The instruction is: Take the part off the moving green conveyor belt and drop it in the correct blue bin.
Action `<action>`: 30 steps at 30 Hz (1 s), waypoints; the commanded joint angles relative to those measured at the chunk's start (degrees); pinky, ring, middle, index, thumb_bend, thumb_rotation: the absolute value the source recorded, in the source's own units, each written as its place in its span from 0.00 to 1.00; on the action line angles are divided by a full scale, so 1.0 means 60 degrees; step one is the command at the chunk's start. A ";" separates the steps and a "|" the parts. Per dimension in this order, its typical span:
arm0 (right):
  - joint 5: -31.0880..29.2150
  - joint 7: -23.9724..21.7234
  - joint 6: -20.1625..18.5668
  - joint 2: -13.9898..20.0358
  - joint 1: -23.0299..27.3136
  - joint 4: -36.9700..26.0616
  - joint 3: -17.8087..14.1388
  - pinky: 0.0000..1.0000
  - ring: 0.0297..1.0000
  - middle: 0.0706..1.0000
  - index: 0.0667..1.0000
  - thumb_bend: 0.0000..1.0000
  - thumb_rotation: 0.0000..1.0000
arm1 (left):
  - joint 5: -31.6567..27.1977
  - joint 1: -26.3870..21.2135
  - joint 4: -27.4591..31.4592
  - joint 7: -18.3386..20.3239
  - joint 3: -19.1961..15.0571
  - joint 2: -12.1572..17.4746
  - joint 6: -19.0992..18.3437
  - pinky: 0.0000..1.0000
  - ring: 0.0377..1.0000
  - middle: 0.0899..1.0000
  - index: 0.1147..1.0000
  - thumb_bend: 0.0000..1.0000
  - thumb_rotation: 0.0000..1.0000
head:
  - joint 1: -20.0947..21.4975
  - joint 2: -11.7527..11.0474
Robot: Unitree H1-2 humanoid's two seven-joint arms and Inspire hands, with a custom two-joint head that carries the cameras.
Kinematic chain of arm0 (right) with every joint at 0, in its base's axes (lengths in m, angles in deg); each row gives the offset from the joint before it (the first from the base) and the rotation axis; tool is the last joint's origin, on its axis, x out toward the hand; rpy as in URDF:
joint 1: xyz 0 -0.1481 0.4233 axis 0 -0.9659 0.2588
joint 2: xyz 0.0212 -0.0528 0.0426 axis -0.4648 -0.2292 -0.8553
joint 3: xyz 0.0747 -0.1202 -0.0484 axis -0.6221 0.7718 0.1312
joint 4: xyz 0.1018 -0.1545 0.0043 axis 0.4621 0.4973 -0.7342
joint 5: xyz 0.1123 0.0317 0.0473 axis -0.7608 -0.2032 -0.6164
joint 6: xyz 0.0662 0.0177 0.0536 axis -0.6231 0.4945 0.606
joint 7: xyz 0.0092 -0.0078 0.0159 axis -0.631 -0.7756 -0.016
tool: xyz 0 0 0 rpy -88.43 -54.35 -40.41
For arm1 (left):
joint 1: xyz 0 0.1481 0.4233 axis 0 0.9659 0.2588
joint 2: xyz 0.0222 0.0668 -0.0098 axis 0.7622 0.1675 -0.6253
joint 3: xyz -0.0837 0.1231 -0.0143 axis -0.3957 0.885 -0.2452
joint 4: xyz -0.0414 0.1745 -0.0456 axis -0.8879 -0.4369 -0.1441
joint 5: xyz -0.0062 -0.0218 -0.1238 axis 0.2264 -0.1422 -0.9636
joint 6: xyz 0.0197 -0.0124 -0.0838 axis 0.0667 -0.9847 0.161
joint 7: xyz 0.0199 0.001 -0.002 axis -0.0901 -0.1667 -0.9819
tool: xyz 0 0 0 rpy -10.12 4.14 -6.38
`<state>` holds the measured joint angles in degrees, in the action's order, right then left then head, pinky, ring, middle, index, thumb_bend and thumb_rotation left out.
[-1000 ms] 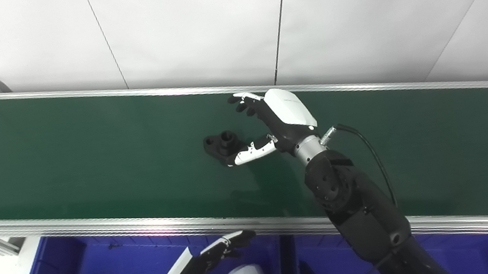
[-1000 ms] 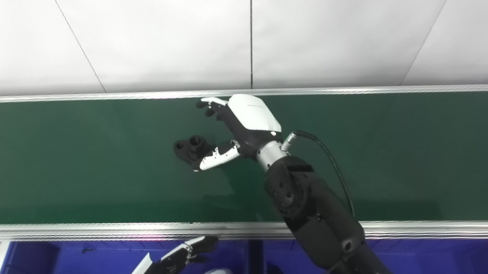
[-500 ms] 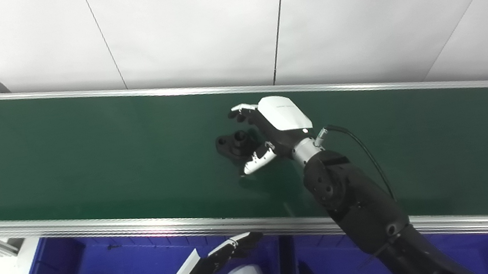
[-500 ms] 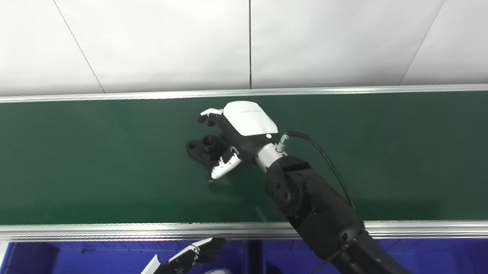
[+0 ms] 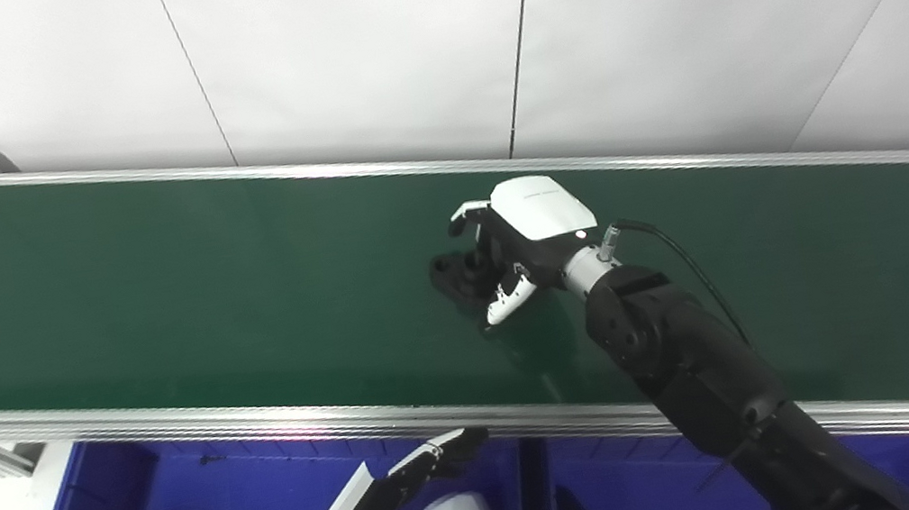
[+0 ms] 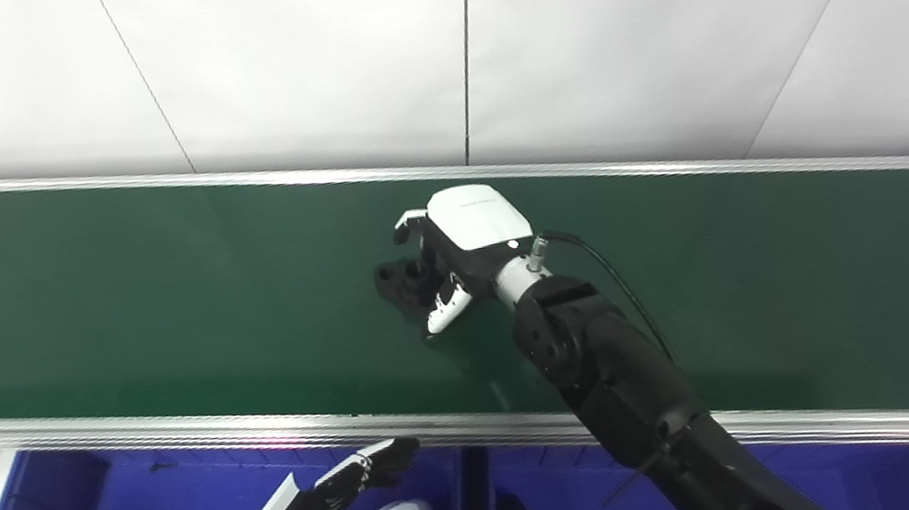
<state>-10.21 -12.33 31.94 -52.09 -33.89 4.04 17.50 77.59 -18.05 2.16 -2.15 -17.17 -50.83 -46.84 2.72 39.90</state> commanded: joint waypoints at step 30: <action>0.0343 0.1306 0.0674 0.0483 -0.0609 0.0092 0.0588 0.14 0.19 0.43 0.45 0.53 0.00 | -0.0453 -0.0007 0.0099 -0.0249 0.0158 0.0094 0.0342 0.81 0.85 0.88 0.86 0.89 0.24 | -0.0095 0.0068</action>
<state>-8.22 -3.83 33.74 -48.93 -35.80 3.88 20.14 75.67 -18.37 1.84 -3.92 -16.02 -50.28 -46.84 2.20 40.25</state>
